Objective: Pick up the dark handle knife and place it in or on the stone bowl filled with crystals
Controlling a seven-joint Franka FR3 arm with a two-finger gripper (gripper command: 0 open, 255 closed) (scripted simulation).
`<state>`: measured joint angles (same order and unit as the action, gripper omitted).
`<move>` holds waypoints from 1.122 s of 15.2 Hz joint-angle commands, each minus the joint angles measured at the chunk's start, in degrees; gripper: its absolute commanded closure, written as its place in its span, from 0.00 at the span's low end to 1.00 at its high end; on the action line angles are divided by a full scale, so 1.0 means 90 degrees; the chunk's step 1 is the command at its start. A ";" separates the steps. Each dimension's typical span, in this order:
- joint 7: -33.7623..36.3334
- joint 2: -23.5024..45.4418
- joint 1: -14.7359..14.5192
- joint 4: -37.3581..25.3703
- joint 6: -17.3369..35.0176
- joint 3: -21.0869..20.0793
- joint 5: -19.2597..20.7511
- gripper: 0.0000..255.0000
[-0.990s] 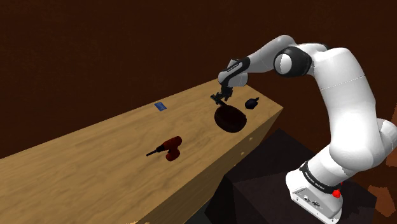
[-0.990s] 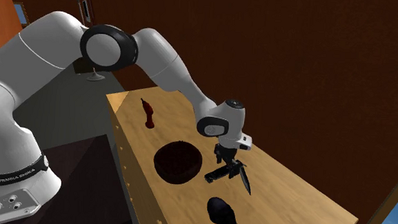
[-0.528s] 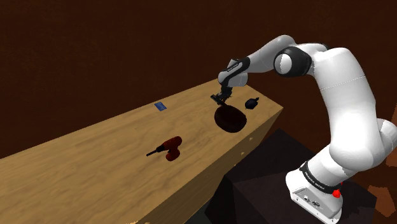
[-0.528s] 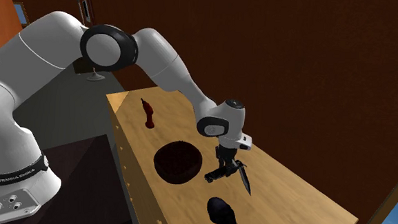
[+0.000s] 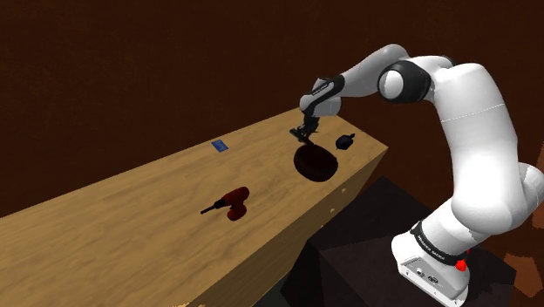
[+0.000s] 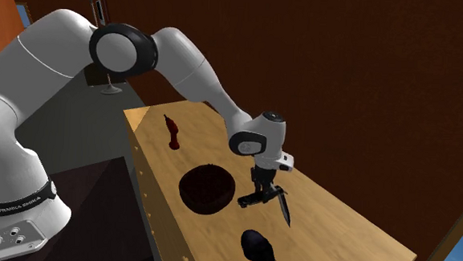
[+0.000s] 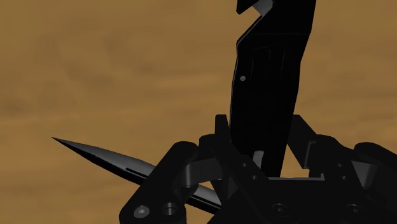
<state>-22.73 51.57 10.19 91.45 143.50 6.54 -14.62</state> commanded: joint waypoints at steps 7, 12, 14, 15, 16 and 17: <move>0.0065 -0.0576 -0.0064 0.0233 -0.0344 0.0091 0.0074 1.00; 0.0110 -0.0906 -0.0102 0.0331 -0.0577 0.0146 0.0127 1.00; 0.0129 -0.1034 -0.0117 0.0360 -0.0676 0.0168 0.0150 1.00; 0.0139 -0.1096 -0.0124 0.0372 -0.0726 0.0178 0.0161 1.00; 0.0149 -0.1158 -0.0131 0.0383 -0.0777 0.0189 0.0173 1.00; 0.0159 -0.1218 -0.0138 0.0392 -0.0828 0.0200 0.0185 1.00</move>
<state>-21.25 41.10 8.89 94.96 136.54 8.24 -13.04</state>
